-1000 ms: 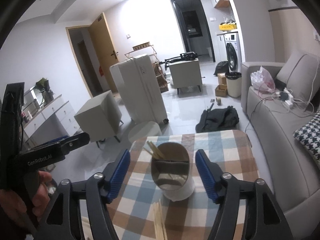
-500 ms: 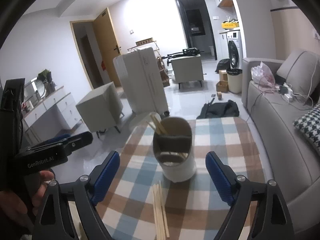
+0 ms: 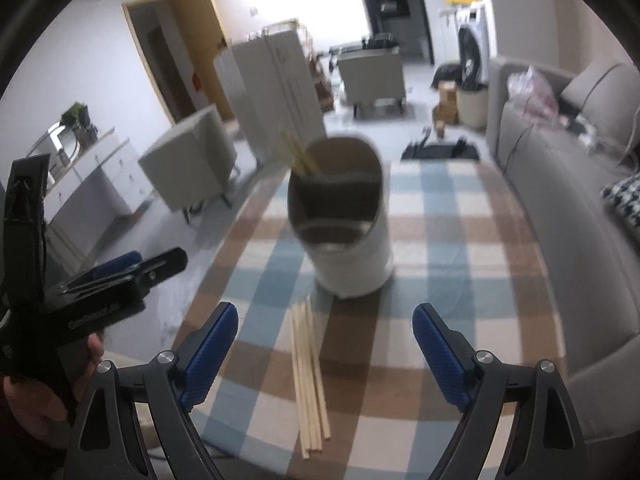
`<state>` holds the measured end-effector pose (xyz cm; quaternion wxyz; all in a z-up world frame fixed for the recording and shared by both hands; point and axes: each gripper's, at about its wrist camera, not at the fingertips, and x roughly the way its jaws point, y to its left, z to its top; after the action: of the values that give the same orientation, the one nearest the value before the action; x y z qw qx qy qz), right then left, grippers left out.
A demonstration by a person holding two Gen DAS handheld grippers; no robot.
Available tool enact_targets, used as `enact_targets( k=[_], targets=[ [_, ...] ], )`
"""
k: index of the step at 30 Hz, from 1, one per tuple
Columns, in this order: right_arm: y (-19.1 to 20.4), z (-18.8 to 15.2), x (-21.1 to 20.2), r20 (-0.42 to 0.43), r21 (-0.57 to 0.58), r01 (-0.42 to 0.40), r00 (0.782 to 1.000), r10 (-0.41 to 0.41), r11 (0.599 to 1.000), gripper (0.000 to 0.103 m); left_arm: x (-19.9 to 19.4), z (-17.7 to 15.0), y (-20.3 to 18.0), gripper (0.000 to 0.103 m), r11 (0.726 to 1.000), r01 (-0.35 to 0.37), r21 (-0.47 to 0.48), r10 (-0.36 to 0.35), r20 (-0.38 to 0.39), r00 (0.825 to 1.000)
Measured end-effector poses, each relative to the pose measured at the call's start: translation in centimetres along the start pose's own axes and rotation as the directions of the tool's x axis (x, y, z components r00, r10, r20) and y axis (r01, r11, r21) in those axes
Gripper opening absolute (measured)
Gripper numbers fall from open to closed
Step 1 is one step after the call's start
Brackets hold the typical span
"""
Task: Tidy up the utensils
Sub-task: 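Move both tools down to the chopstick bundle beside the holder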
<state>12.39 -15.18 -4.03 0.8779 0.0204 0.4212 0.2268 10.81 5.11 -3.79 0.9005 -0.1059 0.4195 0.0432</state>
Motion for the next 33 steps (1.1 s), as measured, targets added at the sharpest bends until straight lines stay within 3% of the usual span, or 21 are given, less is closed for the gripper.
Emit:
enact_targets(
  k=[4, 13, 21, 27, 33],
  targets=[
    [0.2, -0.3, 3.2, -0.094, 0.001, -0.012, 0.995, 0.012, 1.0, 0.086, 1.5, 0.5, 2.3, 0.083, 0.994, -0.031, -0.102, 0.022, -0.082, 0.996],
    [2.0, -0.2, 11.4, -0.282, -0.068, 0.002, 0.959, -0.021, 0.998, 0.056, 3.4, 0.9, 4.4, 0.083, 0.983, -0.055, -0.177, 0.027, -0.158, 0.987],
    [2.6, -0.4, 16.7, -0.368, -0.098, 0.042, 0.927, -0.076, 0.994, 0.034, 4.3, 0.8, 7.2, 0.083, 0.965, -0.054, -0.256, -0.001, -0.21, 0.978],
    [3.4, -1.0, 18.9, -0.418, -0.157, 0.084, 0.897, -0.143, 0.984, 0.025, 4.6, 0.5, 8.8, 0.083, 0.953, -0.066, -0.296, -0.007, -0.24, 0.971],
    [4.3, -1.5, 19.2, -0.418, -0.234, 0.117, 0.884, -0.208, 0.965, 0.021, 4.7, 0.6, 9.4, 0.083, 0.947, -0.058, -0.317, -0.024, -0.249, 0.968]
  ],
)
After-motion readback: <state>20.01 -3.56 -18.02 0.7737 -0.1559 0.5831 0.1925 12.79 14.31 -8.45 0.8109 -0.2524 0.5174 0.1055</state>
